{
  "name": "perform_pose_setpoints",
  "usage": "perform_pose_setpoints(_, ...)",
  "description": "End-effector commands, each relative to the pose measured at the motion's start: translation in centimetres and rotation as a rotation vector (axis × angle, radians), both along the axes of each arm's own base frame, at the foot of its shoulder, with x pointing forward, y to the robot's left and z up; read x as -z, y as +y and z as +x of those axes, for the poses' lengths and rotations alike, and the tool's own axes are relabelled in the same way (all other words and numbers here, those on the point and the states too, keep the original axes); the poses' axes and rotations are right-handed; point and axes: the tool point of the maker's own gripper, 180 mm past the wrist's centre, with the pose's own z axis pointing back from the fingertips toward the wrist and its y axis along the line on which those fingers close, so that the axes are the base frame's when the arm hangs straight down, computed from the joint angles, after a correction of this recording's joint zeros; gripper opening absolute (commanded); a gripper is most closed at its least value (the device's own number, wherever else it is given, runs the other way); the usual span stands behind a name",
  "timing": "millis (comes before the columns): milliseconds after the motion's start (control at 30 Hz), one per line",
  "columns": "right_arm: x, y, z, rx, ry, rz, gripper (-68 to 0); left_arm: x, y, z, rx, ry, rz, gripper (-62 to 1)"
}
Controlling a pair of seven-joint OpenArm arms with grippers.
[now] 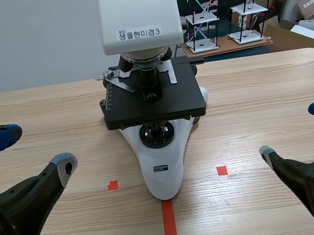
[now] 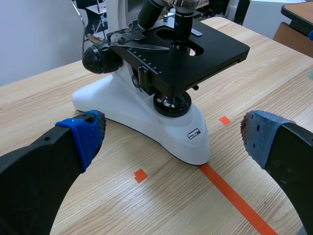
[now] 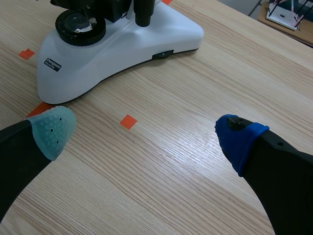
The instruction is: Point at the objective lens
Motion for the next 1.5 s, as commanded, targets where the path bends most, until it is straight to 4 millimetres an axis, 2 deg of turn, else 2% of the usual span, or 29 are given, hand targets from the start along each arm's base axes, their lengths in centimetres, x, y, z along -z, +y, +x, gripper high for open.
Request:
perform_pose_setpoints(0,-0.8,0.0,0.3,0.004,-0.030,0.011,-4.1,-0.8,-0.1,0.2,-0.001,-0.025,-0.016,-2.8)
perform_pose_setpoints(733,-0.8,0.0,0.3,0.004,-0.030,0.011,-4.1,-1.3,-0.1,0.2,-0.002,-0.047,-0.033,-3.4)
perform_pose_setpoints(800,-0.8,0.0,0.3,0.004,-0.030,0.011,-4.1,-1.7,-0.1,0.2,-0.003,-0.066,-0.048,-12.0)
perform_pose_setpoints(933,-0.8,0.0,0.3,0.004,-0.030,0.011,-4.1,-2.7,-0.1,0.3,-0.004,-0.109,-0.079,-41.5)
perform_pose_setpoints(1000,-0.8,0.0,0.3,0.004,-0.030,0.011,-4.1,-2.9,-0.1,0.2,0.000,-0.115,-0.089,-50.1)
perform_pose_setpoints(1067,-0.8,0.0,0.3,0.004,-0.030,0.011,-4.1,-3.0,-0.2,0.2,0.000,-0.115,-0.103,-56.2)
perform_pose_setpoints(1100,-0.8,0.0,0.3,0.004,-0.030,0.011,-4.1,-2.9,-0.3,0.1,0.003,-0.114,-0.104,-58.5)
perform_pose_setpoints(1267,-0.8,0.0,0.3,0.004,-0.030,0.011,-4.1,-3.1,-1.3,0.4,0.029,-0.127,-0.138,-58.6)
perform_pose_setpoints(1467,-0.8,0.0,0.3,0.004,-0.030,0.011,-4.1,-1.7,-3.2,1.2,0.062,-0.104,-0.185,-58.6)
